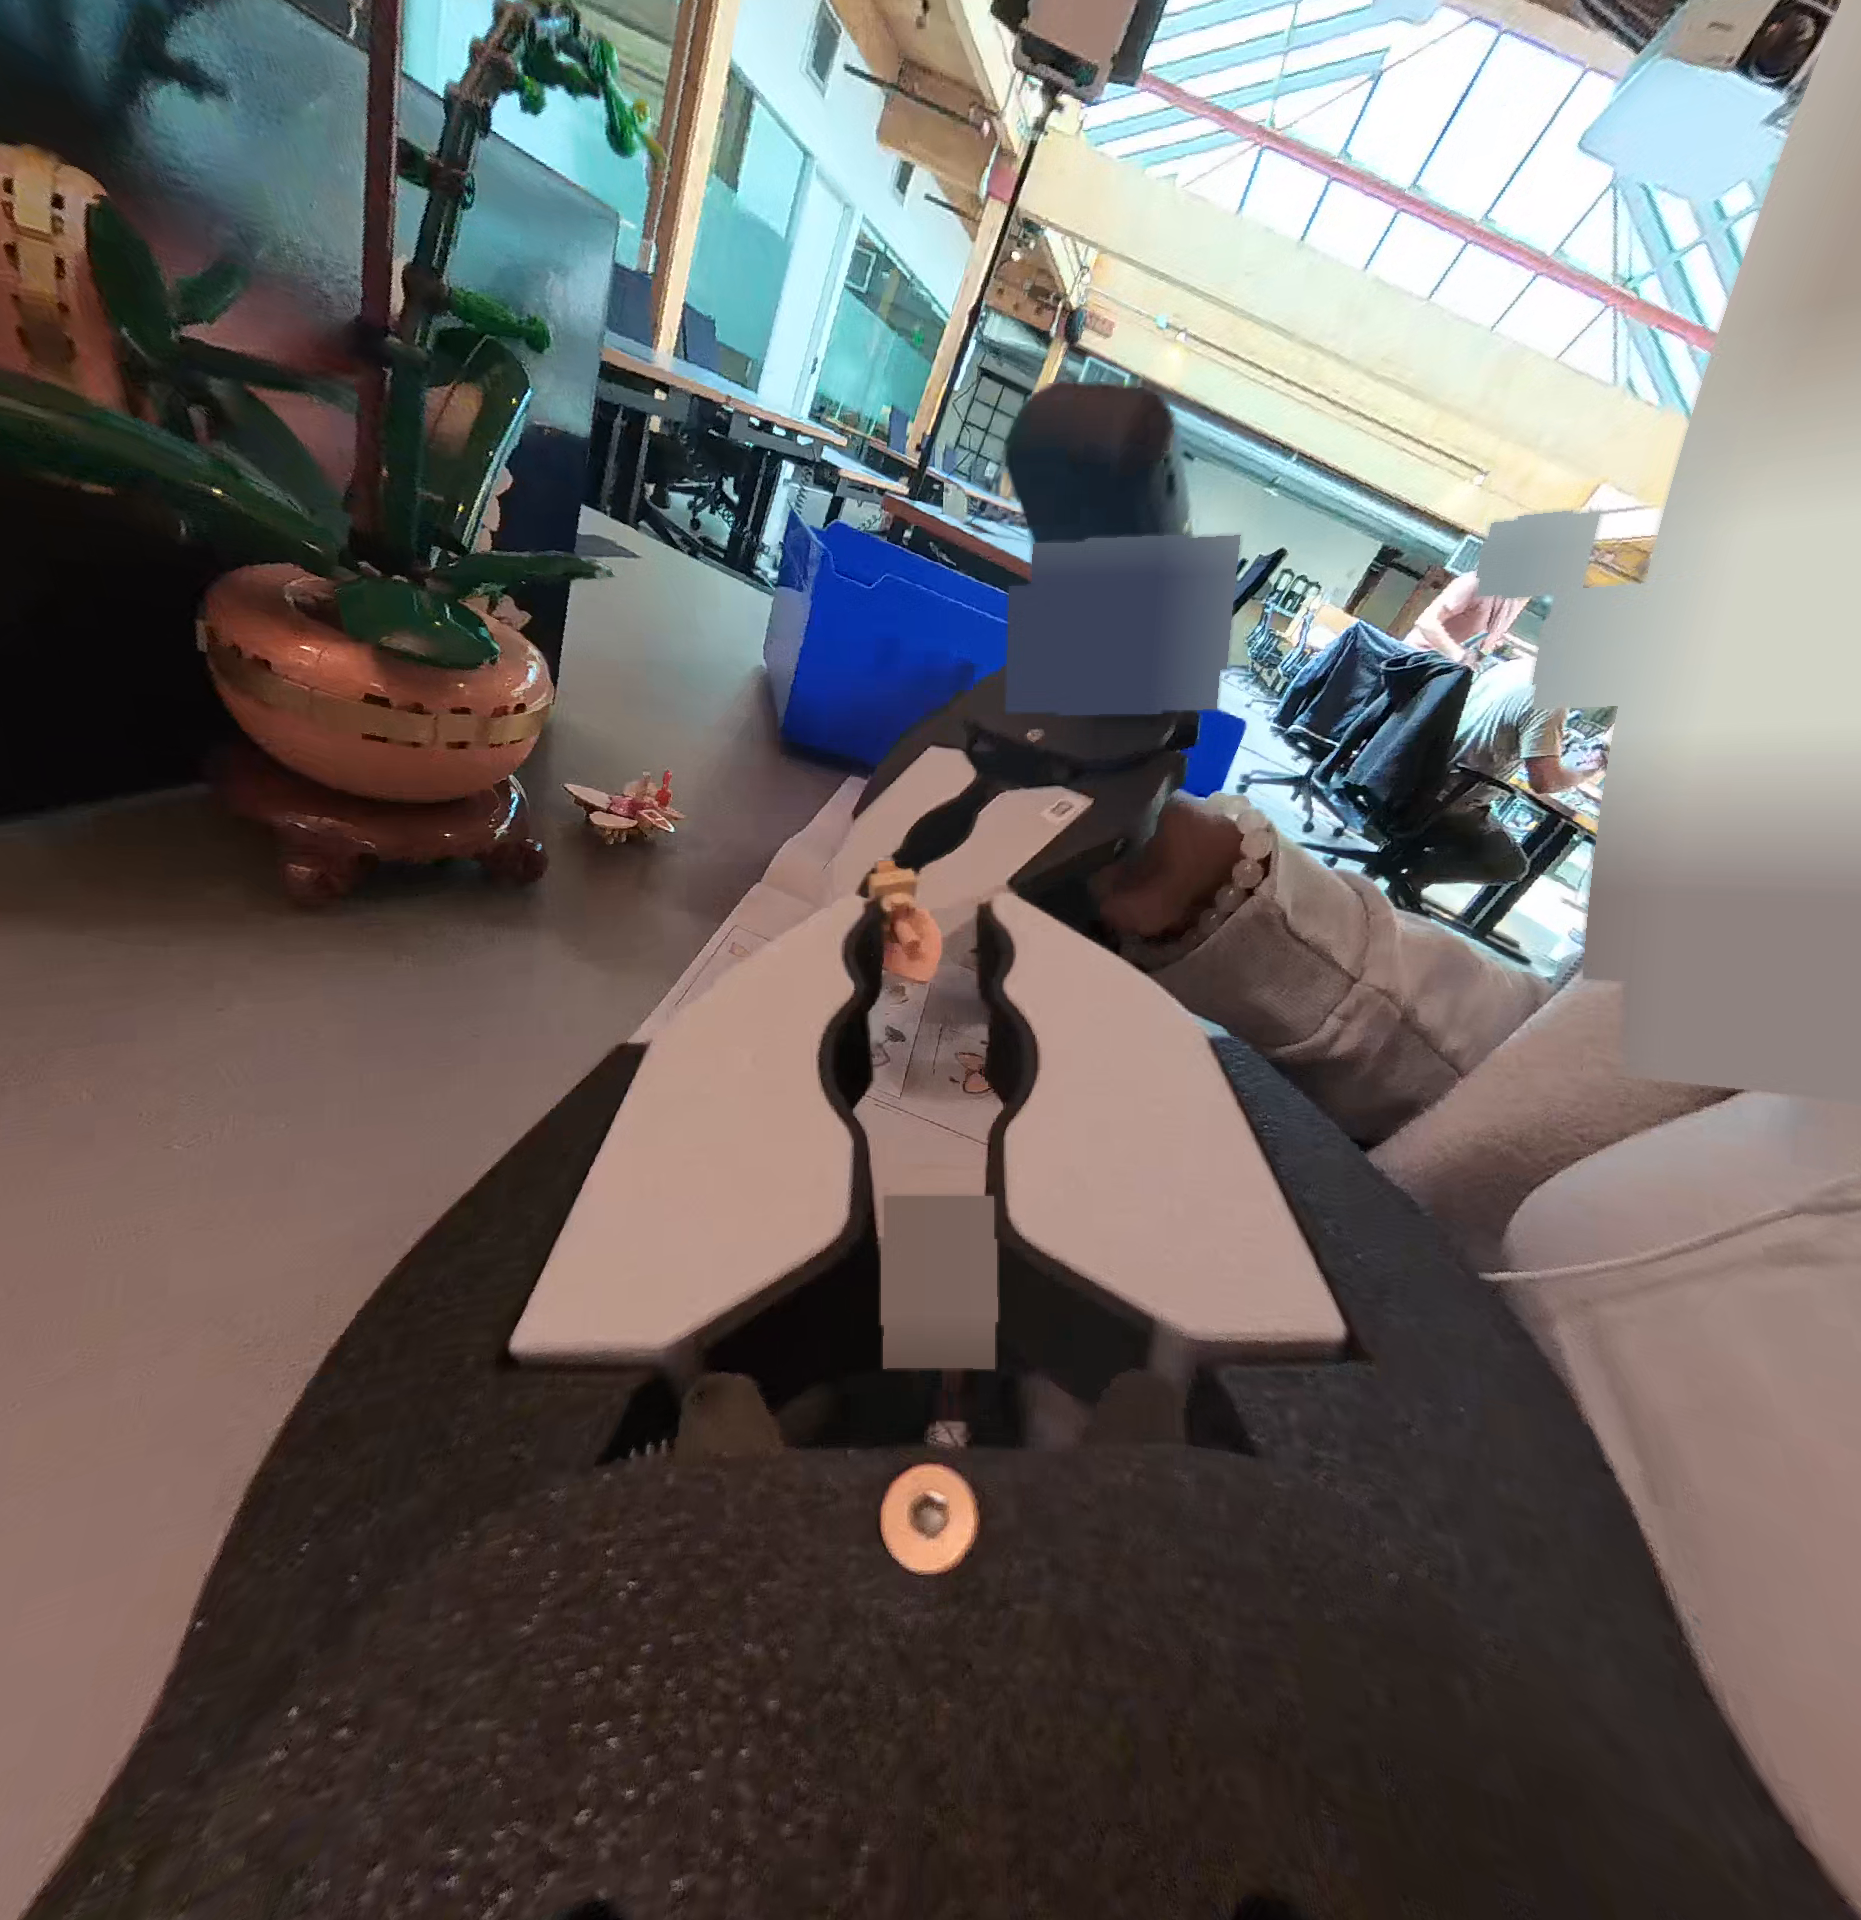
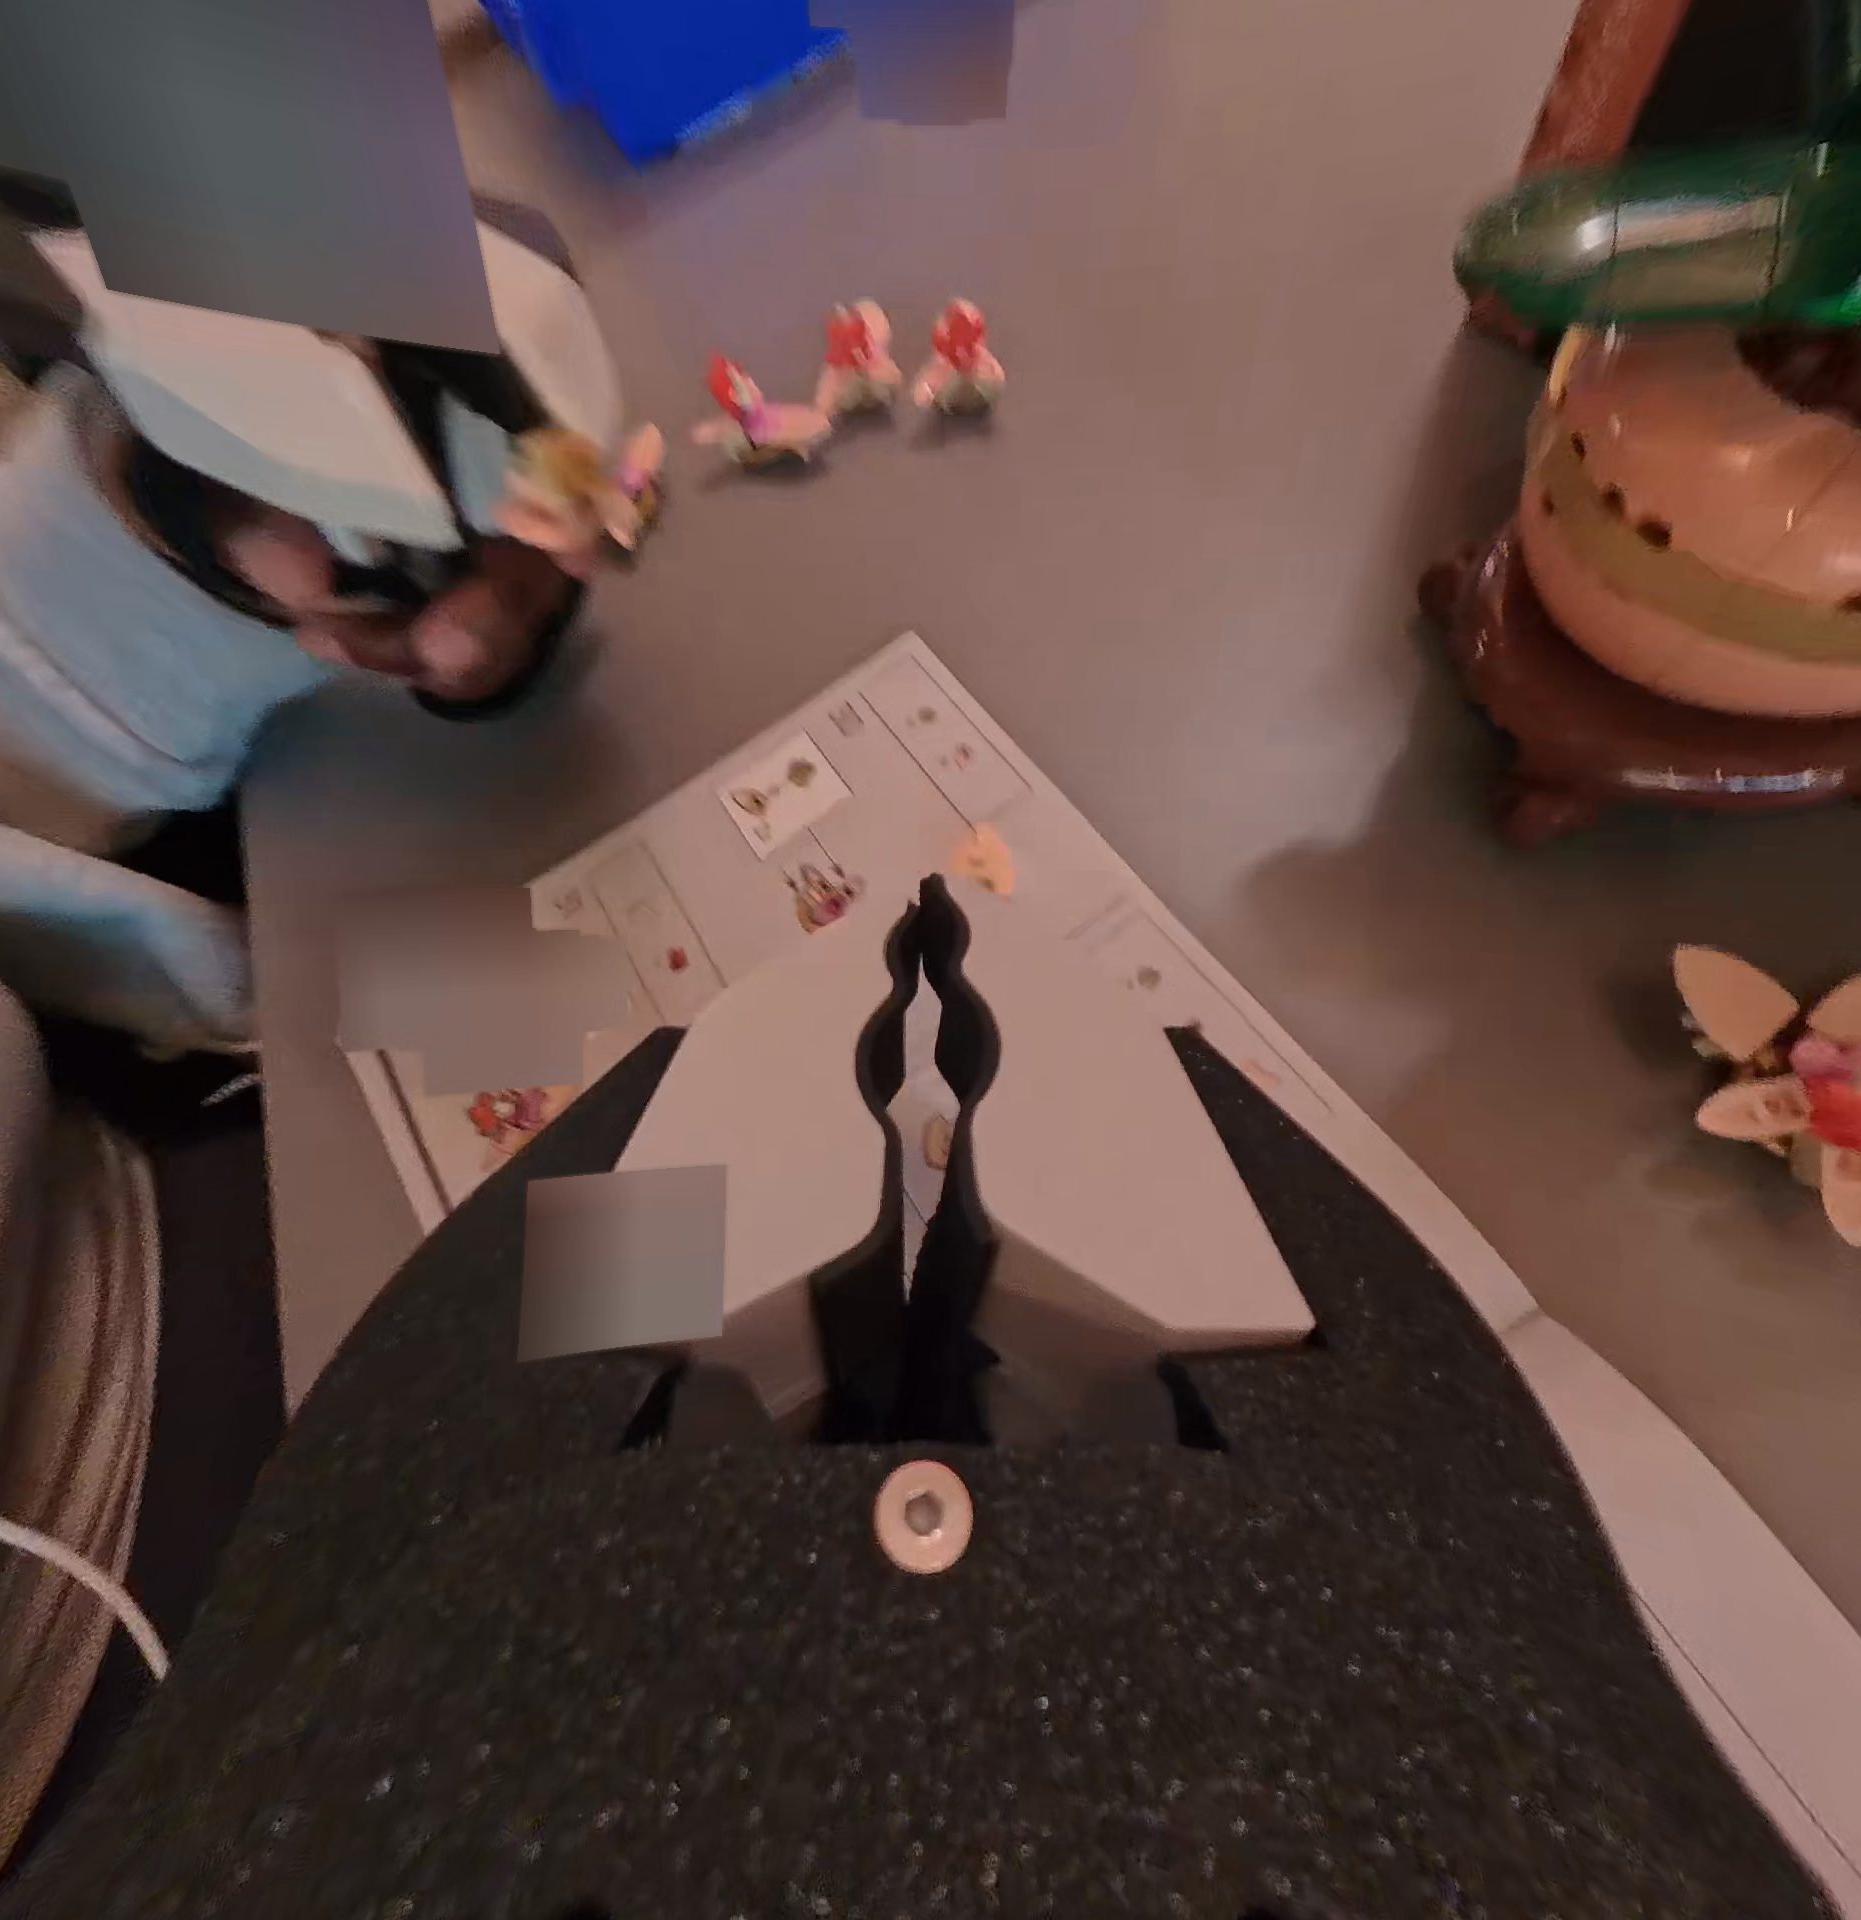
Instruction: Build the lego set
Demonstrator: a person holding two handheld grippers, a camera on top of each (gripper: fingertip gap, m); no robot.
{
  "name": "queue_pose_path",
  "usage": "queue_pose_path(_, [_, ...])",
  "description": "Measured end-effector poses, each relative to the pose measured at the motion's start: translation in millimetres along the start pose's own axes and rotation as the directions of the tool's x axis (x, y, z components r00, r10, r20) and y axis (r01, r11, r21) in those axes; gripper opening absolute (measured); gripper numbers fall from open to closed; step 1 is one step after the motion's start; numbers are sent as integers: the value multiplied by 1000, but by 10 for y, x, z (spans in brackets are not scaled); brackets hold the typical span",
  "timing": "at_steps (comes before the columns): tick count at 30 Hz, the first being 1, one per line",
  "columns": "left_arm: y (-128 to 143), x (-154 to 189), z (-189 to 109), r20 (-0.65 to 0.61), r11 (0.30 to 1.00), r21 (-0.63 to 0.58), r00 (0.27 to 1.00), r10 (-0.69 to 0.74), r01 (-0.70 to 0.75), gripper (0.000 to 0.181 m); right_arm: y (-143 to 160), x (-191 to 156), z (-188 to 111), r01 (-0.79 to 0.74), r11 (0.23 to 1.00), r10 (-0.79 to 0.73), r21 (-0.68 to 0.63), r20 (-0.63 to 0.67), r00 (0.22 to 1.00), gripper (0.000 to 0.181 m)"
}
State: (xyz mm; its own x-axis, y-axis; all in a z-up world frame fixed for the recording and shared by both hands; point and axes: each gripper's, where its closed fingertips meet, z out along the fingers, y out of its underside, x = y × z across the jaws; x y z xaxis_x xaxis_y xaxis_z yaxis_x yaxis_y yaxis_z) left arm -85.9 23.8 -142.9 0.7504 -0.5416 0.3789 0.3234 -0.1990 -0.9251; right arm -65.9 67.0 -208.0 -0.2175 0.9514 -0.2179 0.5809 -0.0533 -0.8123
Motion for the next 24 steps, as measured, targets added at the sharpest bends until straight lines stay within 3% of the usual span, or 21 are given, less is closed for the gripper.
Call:
queue_pose_path(2, [24,18,9,-14,1000,-1,1000,25,-25,28,-192,-148,-63,29,994,-35,104,60,998,0])
queue_pose_path(6, [120,113,51,-73,997,-56,996,44,-48,25,-560,-450,-200,47,957,-96,287,158,983,14])
queue_pose_path(15, [187,289,89,-162,990,-88,982,97,-112,21,-449,-617,-124,95,971,-158,218,293,943,16])
queue_pose_path(17, [200,307,102,-167,989,-95,981,98,-115,22,-418,-626,-123,90,975,-152,202,317,936,10])
queue_pose_path(24, [176,245,108,-122,989,-86,987,107,-118,26,-376,-644,-167,209,950,-262,232,228,938,8])
